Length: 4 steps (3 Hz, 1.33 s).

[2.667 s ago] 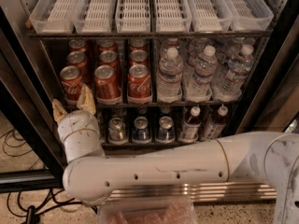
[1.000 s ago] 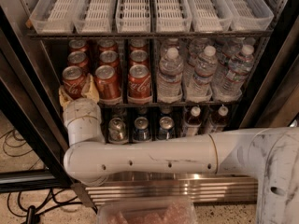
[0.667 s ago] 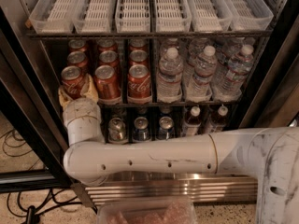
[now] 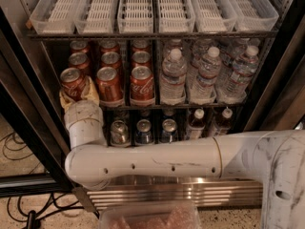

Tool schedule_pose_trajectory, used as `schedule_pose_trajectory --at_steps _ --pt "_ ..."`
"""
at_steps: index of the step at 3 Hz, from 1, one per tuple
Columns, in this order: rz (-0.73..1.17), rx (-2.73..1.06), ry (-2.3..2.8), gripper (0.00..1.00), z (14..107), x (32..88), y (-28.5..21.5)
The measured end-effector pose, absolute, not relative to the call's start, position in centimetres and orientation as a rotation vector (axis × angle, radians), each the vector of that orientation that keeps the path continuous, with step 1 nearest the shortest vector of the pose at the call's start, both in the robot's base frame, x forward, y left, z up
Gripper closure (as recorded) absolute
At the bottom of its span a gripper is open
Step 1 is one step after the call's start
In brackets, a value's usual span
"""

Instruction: Pick coke can from middle shelf of fridge

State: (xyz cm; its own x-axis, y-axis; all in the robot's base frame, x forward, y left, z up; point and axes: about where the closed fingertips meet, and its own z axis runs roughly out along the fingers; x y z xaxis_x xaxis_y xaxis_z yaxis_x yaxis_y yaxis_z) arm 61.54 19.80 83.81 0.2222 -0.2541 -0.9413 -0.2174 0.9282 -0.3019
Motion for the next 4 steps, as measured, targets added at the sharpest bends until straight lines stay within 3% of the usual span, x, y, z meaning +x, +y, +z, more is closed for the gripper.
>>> schedule_pose_trajectory --at_steps 4 --pt "0.012 -0.489 1.432 1.0 87.7 58.6 17.4"
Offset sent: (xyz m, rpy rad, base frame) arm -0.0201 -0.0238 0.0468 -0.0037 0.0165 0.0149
